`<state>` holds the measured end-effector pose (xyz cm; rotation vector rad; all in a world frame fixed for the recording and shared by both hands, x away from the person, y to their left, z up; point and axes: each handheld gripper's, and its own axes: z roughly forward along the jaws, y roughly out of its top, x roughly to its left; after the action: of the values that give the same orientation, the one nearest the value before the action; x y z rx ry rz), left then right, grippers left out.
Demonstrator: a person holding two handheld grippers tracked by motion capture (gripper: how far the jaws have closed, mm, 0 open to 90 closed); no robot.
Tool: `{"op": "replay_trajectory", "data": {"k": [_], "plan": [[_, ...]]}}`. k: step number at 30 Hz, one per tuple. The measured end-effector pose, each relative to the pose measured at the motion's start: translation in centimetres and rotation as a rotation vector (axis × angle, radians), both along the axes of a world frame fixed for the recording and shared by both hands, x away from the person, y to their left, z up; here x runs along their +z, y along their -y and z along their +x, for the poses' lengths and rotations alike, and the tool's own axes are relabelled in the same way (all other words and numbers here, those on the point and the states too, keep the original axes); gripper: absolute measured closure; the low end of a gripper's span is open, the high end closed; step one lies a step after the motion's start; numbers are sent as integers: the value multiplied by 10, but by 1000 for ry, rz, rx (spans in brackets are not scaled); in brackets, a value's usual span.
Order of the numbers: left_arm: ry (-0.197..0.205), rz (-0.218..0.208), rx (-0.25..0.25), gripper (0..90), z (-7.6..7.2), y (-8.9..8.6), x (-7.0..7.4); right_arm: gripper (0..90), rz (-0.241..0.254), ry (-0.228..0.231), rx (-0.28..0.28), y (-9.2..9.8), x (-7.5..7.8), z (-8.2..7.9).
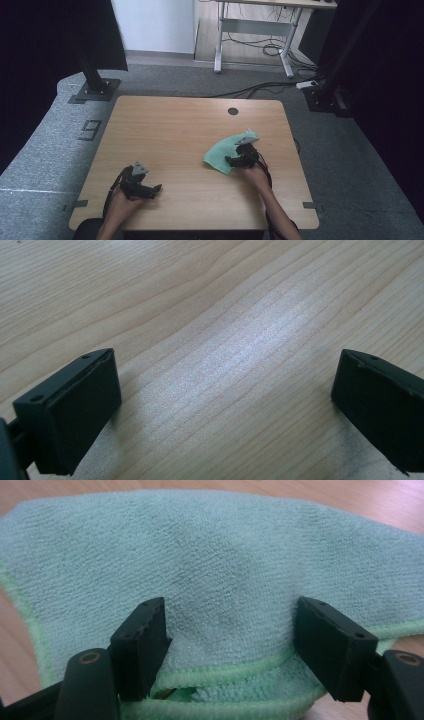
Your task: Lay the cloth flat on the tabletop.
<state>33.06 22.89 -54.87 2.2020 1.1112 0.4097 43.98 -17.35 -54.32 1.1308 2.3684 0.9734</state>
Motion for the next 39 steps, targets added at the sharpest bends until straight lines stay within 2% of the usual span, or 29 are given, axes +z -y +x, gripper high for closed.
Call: {"op": "replay_trajectory", "data": {"k": [6, 16, 19, 22, 26, 31, 36, 39], "plan": [[0, 0, 0, 0, 0, 0, 0, 247, -15, -1, 59, -22, 0, -11], [0, 0, 0, 0, 0, 0, 0, 234, -17, -1, 128, -49, 0, -22], [0, 0, 0, 0, 0, 0, 0, 233, -26, -4, 165, -64, 0, -28], [0, 1, 0, 0, 0, 0, 0, 206, -26, -17, 164, -68, 2, -28], [0, 0, 0, 0, 0, 0, 0, 205, 37, -52, 139, -61, 13, -25], [0, -1, 0, 0, 0, 0, 0, 206, 39, -8, 121, -46, 35, -27], [0, -1, 0, 0, 0, 0, 0, 211, -12, -22, 115, -35, 30, -31], [0, -1, 1, 0, 0, 0, 0, 215, -18, -31, 107, -27, 23, -36]]}}
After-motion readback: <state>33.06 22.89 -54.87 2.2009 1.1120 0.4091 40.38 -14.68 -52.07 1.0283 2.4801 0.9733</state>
